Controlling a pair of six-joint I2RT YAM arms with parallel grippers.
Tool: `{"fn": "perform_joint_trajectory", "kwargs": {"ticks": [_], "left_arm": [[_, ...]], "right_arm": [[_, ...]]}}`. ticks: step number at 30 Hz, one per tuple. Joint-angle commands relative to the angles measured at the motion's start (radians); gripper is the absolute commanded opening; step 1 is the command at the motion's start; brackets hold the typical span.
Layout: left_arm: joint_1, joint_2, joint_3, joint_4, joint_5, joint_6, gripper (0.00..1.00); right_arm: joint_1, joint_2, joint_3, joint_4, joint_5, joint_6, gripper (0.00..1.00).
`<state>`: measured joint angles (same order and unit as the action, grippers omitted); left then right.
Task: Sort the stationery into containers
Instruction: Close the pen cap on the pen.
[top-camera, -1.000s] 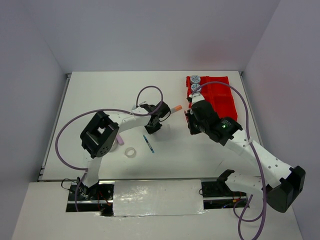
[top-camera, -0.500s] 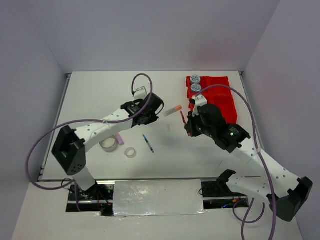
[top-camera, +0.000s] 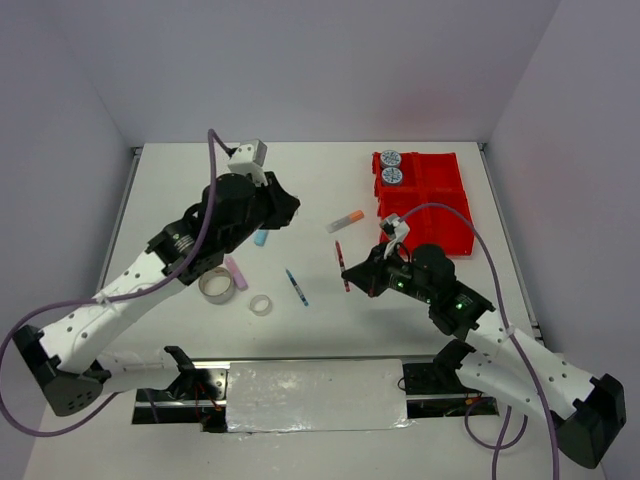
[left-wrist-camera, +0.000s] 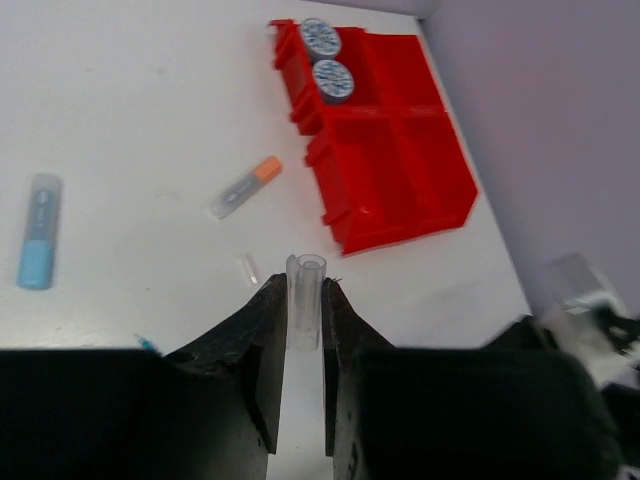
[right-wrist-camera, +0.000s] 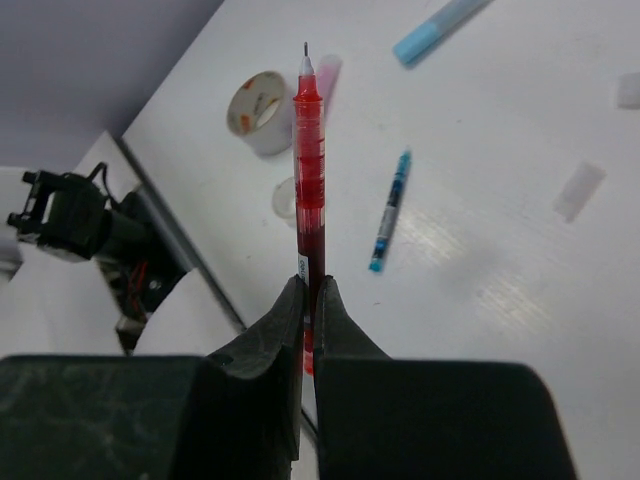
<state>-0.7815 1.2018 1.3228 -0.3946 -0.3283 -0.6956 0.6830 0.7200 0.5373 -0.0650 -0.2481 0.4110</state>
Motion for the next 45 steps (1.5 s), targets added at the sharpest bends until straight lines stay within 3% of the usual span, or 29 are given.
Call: {"fn": "perform_joint_trajectory", "kwargs": {"ticks": [1, 7, 13, 20, 45], "left_arm": [[0.004, -0.069, -0.043, 0.14, 0.153, 0.084, 0.01], [0.002, -0.136, -0.125, 0.269, 0.274, 0.033, 0.02], [0.002, -0.154, -0.197, 0.352, 0.293, 0.01, 0.0], [0.002, -0.176, -0.258, 0.454, 0.321, -0.011, 0.0], [0.002, -0.183, -0.3, 0.504, 0.337, -0.044, 0.0]], "right_arm": [[0.036, 0.007, -0.014, 0.269, -0.114, 0.078, 0.0], [0.159, 0.041, -0.022, 0.382, -0.036, 0.107, 0.0], [0.22, 0.053, 0.009, 0.37, 0.05, 0.107, 0.0], [0.237, 0.064, 0.027, 0.364, 0.093, 0.111, 0.0], [0.256, 0.058, 0.069, 0.329, 0.165, 0.074, 0.0]]}}
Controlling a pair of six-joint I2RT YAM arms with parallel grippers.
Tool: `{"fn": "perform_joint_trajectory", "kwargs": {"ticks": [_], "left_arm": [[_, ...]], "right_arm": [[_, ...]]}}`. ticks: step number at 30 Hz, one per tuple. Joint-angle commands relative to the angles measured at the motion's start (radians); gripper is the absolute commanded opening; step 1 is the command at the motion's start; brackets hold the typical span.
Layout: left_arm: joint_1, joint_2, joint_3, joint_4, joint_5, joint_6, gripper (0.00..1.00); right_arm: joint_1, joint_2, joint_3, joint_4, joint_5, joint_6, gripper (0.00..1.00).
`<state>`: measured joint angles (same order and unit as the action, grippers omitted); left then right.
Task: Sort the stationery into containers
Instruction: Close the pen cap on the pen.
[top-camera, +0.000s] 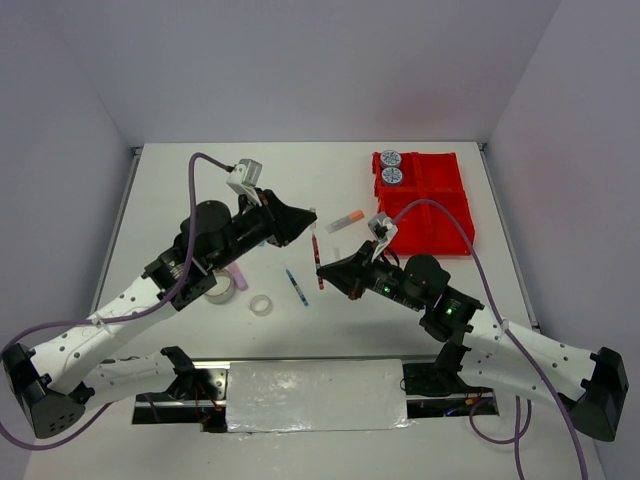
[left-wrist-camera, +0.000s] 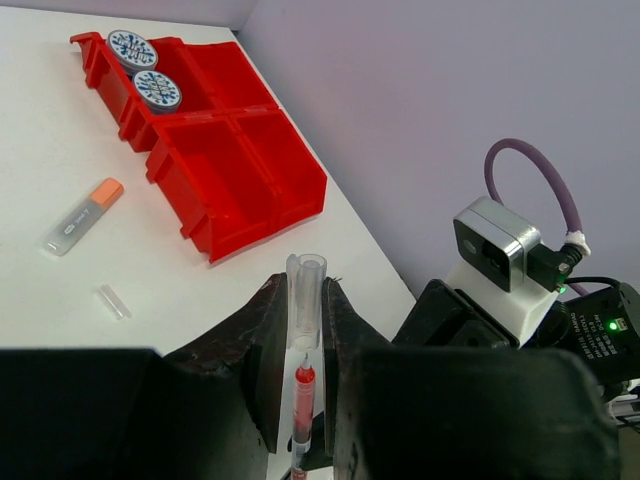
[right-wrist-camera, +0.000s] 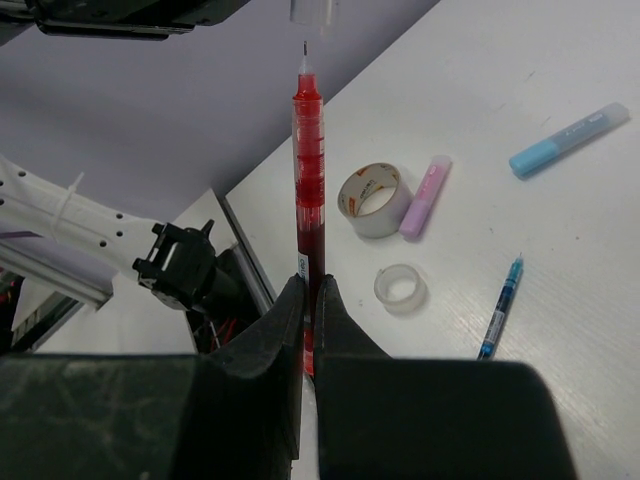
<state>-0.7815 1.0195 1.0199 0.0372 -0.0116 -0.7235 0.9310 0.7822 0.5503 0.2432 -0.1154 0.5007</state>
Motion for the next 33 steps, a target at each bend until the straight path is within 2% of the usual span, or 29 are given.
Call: {"fn": "perform_joint_trajectory", "kwargs": {"ticks": [1, 20, 33], "left_arm": [[0.002, -0.001, 0.005, 0.072, 0.022, -0.017, 0.0], [0.002, 0.022, -0.003, 0.081, 0.044, -0.022, 0.0], [0.002, 0.008, -0.021, 0.092, 0.048, -0.034, 0.0]], "right_arm": [[0.009, -0.001, 0.057, 0.016, 0.042, -0.014, 0.0], [0.009, 0.0, 0.074, 0.007, 0.063, -0.022, 0.0], [0.011, 0.005, 0.092, -0.007, 0.148, 0.012, 0.0]]}}
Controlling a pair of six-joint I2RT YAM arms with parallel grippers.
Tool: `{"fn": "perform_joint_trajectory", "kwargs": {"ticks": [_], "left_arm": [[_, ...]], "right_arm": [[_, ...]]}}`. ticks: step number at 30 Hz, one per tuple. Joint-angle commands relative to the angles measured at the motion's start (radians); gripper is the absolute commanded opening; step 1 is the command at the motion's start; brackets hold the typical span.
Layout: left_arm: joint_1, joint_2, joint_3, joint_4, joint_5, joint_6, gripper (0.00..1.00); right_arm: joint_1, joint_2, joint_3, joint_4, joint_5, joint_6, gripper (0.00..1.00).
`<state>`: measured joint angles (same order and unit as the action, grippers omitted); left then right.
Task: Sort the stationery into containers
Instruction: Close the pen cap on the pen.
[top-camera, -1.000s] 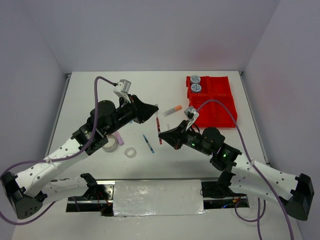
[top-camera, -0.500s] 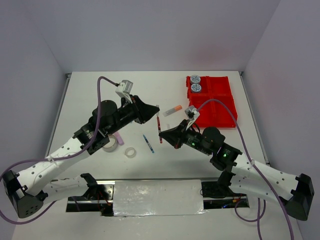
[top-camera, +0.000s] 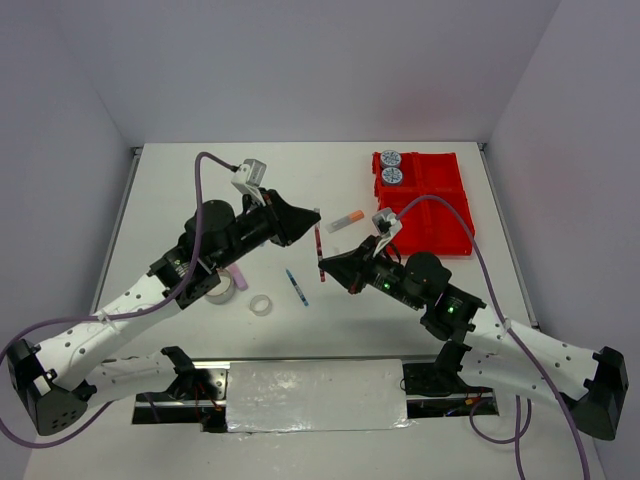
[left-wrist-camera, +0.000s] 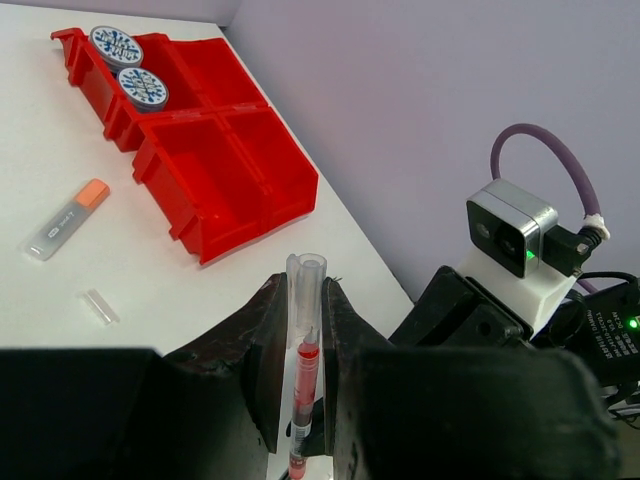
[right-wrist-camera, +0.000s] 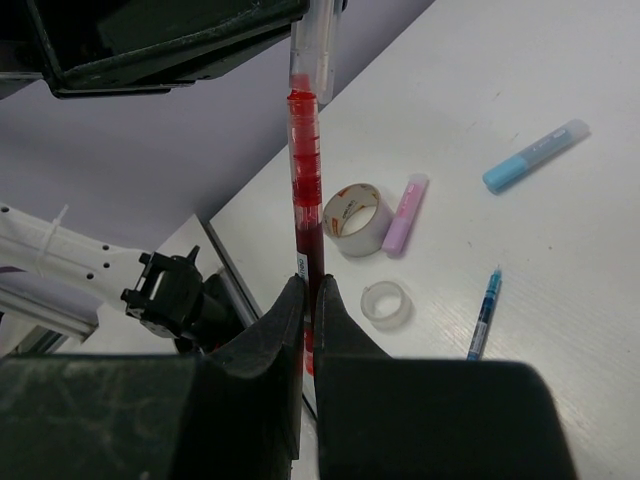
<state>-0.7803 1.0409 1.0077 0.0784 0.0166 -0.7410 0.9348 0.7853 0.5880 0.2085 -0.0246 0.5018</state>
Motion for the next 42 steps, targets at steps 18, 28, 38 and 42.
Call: {"fn": "perform_joint_trajectory", "kwargs": {"ticks": [18, 28, 38, 42], "left_arm": [[0.001, -0.062, -0.034, 0.075, -0.055, -0.035, 0.0], [0.001, -0.061, -0.035, 0.084, -0.063, -0.044, 0.0], [0.001, -0.048, -0.034, 0.081, -0.052, -0.044, 0.0], [0.001, -0.051, -0.038, 0.083, -0.053, -0.046, 0.0]], "right_arm": [[0.015, 0.029, 0.047, 0.04, 0.029, 0.026, 0.0], [0.024, 0.034, 0.045, 0.037, 0.002, 0.014, 0.0], [0.032, 0.025, 0.055, 0.032, 0.023, 0.004, 0.0], [0.03, 0.023, 0.058, 0.028, 0.051, 0.009, 0.0]]}}
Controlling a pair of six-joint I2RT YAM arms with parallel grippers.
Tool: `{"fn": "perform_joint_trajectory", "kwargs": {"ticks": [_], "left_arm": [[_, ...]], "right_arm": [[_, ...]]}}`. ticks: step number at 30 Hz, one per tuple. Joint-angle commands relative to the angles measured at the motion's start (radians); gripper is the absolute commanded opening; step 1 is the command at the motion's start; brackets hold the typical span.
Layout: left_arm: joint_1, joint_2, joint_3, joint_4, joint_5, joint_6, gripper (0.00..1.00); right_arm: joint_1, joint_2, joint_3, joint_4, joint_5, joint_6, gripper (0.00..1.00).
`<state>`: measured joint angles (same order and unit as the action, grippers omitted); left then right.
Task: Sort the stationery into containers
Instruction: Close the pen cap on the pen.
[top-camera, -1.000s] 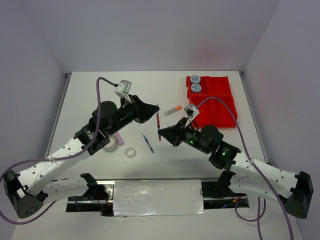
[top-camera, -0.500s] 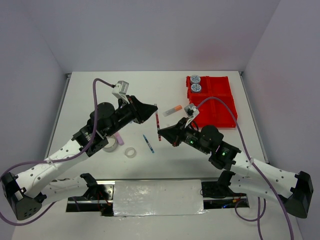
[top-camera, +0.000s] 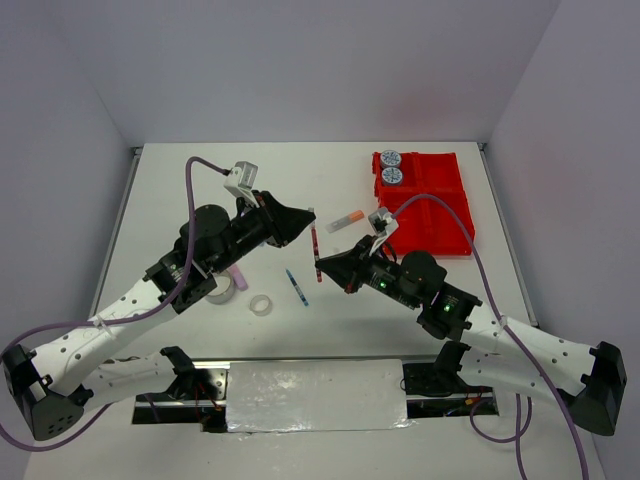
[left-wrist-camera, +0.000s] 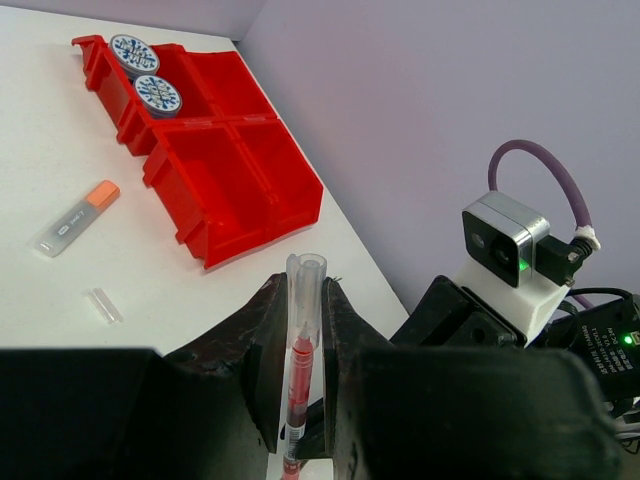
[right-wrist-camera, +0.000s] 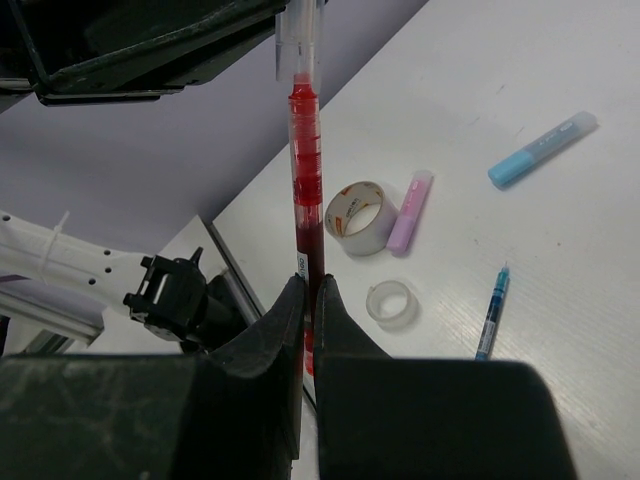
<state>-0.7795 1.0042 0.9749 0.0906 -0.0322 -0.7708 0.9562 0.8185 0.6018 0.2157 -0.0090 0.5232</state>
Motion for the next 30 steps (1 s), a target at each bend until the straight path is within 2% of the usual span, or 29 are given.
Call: {"fn": "perform_joint_trajectory", "kwargs": {"ticks": [1, 20, 30], "left_arm": [[0.0, -0.016, -0.007, 0.07, -0.006, -0.016, 0.0], [0.0, -0.003, -0.013, 0.072, 0.002, -0.016, 0.0], [0.0, 0.001, -0.031, 0.083, 0.025, -0.019, 0.0]], "right_arm": [[0.009, -0.01, 0.044, 0.021, 0.04, -0.009, 0.0], [0.009, 0.019, 0.076, 0.036, 0.029, 0.0, 0.0], [0.009, 0.011, 0.09, 0.057, 0.098, -0.006, 0.0]]}}
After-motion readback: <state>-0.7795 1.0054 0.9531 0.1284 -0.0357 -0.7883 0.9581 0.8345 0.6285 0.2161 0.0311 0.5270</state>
